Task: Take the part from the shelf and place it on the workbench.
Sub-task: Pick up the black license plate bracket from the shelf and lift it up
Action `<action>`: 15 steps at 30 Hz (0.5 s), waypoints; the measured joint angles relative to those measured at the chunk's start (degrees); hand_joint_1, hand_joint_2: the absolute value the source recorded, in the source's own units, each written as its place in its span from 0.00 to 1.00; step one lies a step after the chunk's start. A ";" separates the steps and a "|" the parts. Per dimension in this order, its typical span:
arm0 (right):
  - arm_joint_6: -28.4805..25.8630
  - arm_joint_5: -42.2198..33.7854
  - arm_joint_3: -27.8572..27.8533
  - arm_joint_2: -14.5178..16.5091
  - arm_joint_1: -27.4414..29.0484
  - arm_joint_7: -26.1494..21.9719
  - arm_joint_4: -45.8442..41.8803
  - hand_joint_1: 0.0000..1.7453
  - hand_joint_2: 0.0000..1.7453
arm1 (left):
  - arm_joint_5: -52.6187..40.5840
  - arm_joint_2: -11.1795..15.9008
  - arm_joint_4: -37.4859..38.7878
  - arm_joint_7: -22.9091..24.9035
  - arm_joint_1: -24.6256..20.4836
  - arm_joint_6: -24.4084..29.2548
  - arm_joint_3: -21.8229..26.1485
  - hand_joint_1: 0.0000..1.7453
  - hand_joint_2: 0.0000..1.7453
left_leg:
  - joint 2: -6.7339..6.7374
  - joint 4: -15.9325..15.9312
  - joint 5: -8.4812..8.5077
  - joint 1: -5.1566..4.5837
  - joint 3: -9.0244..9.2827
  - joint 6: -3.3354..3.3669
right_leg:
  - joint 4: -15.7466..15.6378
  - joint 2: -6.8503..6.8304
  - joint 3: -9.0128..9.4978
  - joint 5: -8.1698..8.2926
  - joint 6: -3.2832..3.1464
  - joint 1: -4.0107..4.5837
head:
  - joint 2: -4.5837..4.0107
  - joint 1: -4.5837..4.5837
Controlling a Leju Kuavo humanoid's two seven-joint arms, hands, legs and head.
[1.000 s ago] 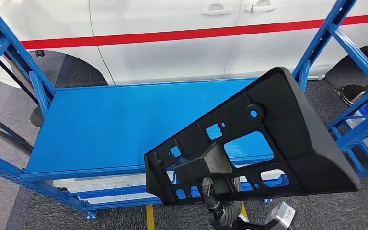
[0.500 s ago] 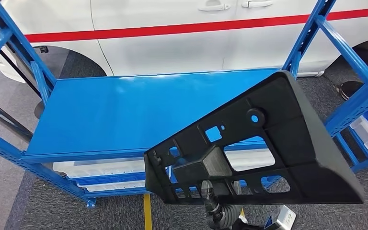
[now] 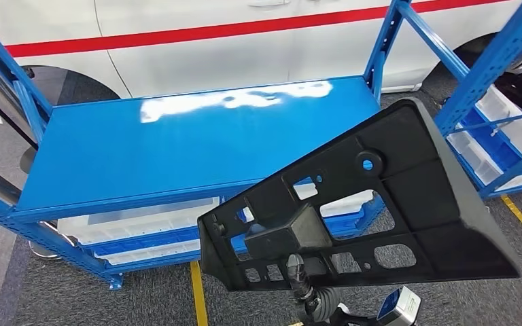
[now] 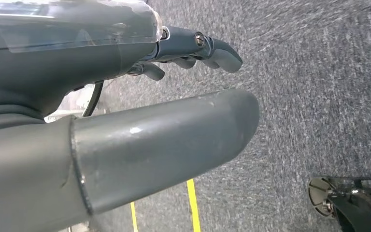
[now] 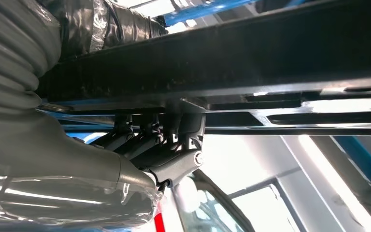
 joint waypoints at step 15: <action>0.21 -0.77 -0.12 0.15 0.08 0.01 0.13 1.00 1.00 | -0.03 0.38 -0.02 0.03 0.05 -0.34 0.14 0.00 0.00 | -9.98 -0.51 -7.54 -0.75 9.57 1.02 | -0.16 9.08 -10.01 8.38 -3.71 1.42 | 0.00 -0.03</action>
